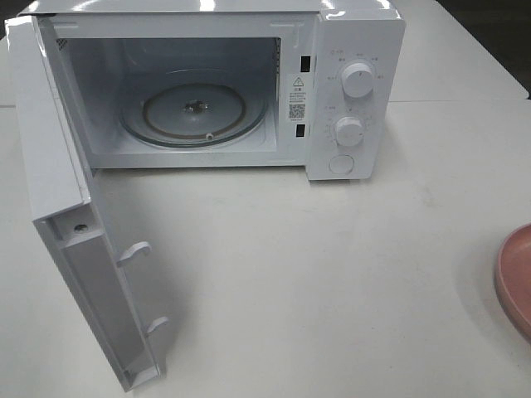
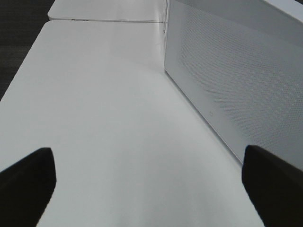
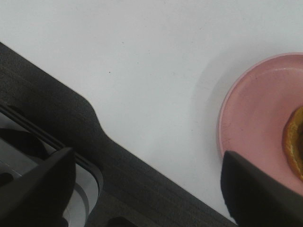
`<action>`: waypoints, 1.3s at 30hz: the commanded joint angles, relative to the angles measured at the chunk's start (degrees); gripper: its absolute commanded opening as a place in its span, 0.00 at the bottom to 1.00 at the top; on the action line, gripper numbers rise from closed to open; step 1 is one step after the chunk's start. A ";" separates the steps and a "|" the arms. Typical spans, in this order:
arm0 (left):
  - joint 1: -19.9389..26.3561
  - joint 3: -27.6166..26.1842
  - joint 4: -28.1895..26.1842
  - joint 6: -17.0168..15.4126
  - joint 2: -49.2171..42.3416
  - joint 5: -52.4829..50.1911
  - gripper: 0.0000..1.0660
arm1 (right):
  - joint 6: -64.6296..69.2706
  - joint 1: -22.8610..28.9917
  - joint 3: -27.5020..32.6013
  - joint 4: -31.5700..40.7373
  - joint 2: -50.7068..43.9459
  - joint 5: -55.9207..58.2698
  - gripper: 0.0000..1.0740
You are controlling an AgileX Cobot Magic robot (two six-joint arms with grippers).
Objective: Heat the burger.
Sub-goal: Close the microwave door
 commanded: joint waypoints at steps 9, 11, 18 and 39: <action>0.17 0.23 -0.52 0.17 -0.92 -0.52 0.94 | -2.58 -9.28 -0.29 2.46 -15.18 0.80 0.72; 0.17 0.23 -0.52 0.17 -0.92 -0.52 0.94 | -2.98 -12.72 -0.29 3.61 -19.65 -0.40 0.71; 0.17 0.23 -0.52 0.17 -0.92 -0.52 0.94 | -2.98 -19.48 -0.29 3.90 -27.10 -2.23 0.71; 0.17 0.23 -0.52 0.17 -0.86 -0.52 0.94 | -2.92 -30.88 3.04 4.87 -36.55 -3.09 0.71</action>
